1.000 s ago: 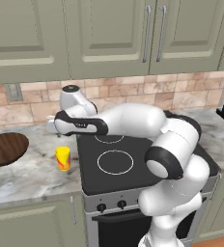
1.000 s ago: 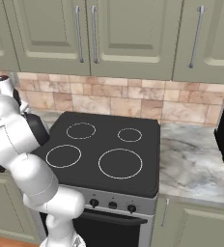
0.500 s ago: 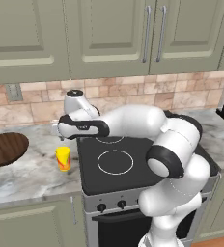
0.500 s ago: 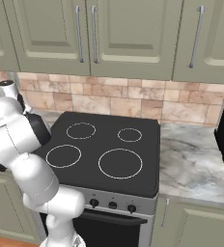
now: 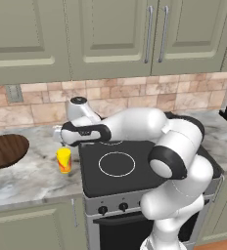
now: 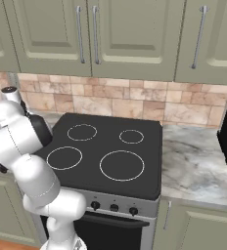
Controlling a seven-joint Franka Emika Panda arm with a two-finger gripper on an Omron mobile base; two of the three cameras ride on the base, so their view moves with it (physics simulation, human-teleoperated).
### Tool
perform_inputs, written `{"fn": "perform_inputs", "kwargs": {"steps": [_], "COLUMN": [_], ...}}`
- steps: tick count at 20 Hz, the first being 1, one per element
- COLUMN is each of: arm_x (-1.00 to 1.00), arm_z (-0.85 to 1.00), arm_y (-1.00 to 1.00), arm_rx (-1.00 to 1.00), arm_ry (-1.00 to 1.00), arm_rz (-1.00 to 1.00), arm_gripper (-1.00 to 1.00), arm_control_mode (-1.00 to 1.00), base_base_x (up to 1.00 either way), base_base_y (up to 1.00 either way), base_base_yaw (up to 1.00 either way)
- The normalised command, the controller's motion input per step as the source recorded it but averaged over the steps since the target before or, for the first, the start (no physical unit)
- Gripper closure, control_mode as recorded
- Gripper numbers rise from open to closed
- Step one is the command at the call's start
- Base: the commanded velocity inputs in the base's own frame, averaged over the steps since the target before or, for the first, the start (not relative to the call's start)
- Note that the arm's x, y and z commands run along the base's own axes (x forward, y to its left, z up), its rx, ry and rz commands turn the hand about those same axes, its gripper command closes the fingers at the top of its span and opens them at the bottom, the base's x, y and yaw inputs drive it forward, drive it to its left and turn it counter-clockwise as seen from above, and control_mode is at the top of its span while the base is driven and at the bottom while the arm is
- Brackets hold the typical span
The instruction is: Pick the cup and bowl from the counter and place them on the counter next to the sink.
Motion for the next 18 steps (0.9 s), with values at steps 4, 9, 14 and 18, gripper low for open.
{"fn": "perform_inputs", "kwargs": {"steps": [4,9,14,18], "arm_x": [0.0,0.0,0.0,0.0], "arm_z": [-0.12,-0.12,-0.07,-0.08], "arm_y": [0.0,0.0,0.0,0.0], "arm_rx": [0.0,0.0,0.0,0.0], "arm_ry": [0.0,0.0,0.0,0.02], "arm_rz": [0.01,0.0,0.0,0.0], "arm_gripper": [-1.0,-1.0,-1.0,-1.0], "arm_control_mode": [-1.0,-1.0,-1.0,-1.0], "base_base_x": [0.0,0.0,0.0,0.0], "base_base_y": [0.0,0.0,0.0,0.0], "base_base_yaw": [0.0,0.0,0.0,0.0]}}
